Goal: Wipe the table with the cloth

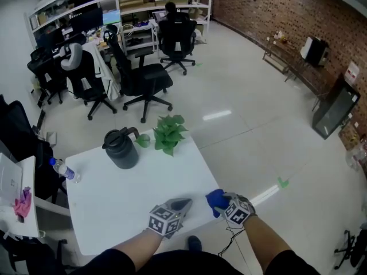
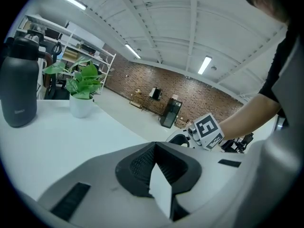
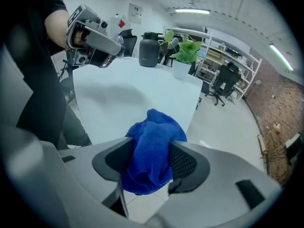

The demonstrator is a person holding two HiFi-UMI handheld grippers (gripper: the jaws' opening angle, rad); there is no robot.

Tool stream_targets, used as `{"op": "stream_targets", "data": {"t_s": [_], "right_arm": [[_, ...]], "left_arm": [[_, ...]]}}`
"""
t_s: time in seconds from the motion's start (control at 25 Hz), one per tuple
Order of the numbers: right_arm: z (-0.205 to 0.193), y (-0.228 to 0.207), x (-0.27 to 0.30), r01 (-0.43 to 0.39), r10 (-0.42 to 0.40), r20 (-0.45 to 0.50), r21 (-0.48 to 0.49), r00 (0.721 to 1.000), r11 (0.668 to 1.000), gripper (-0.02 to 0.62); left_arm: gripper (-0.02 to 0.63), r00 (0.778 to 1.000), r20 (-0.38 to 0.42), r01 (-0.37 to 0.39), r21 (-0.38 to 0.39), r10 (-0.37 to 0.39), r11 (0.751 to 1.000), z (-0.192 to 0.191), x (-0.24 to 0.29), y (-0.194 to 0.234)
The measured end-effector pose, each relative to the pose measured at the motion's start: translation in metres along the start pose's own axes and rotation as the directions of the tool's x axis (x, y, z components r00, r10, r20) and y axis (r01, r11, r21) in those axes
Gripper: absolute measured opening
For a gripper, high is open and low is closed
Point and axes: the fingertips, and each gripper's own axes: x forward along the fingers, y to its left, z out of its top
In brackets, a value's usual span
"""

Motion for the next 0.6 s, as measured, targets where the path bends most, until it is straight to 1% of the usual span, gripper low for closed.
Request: {"op": "stream_targets", "data": {"t_s": [0.08, 0.16, 0.24, 0.32, 0.4, 0.48, 0.6], "right_arm": [[0.000, 0.000, 0.001, 0.006, -0.007, -0.024, -0.038, 1.000, 0.999, 0.166], [0.002, 0.002, 0.002, 0.001, -0.006, -0.063, -0.077, 0.998, 0.997, 0.152], [0.009, 0.006, 0.000, -0.016, 0.008, -0.089, -0.094, 0.996, 0.995, 0.139], [0.028, 0.014, -0.003, -0.038, 0.032, -0.066, -0.082, 0.997, 0.996, 0.135], [0.062, 0.022, -0.004, -0.053, 0.053, -0.005, -0.070, 0.999, 0.996, 0.133], [0.107, 0.032, -0.001, -0.068, 0.072, 0.056, -0.072, 0.996, 0.995, 0.133], [0.177, 0.058, 0.013, -0.102, 0.114, 0.116, -0.109, 0.987, 0.989, 0.133]], "left_arm": [[0.002, 1.000, 0.002, -0.009, -0.006, 0.009, 1.000, -0.001, -0.004, 0.003], [0.002, 1.000, 0.010, -0.022, -0.013, 0.022, 1.000, -0.001, -0.012, 0.008], [0.002, 0.999, 0.024, -0.037, -0.019, 0.038, 0.999, 0.001, -0.025, 0.015], [0.002, 0.997, 0.038, -0.061, -0.011, 0.061, 0.998, 0.004, -0.043, 0.022], [0.002, 0.993, 0.054, -0.103, 0.014, 0.102, 0.995, 0.009, -0.068, 0.034], [0.002, 0.984, 0.078, -0.161, 0.022, 0.159, 0.987, 0.014, -0.099, 0.052], [0.002, 0.958, 0.128, -0.255, -0.030, 0.257, 0.967, 0.017, -0.152, 0.087]]}}
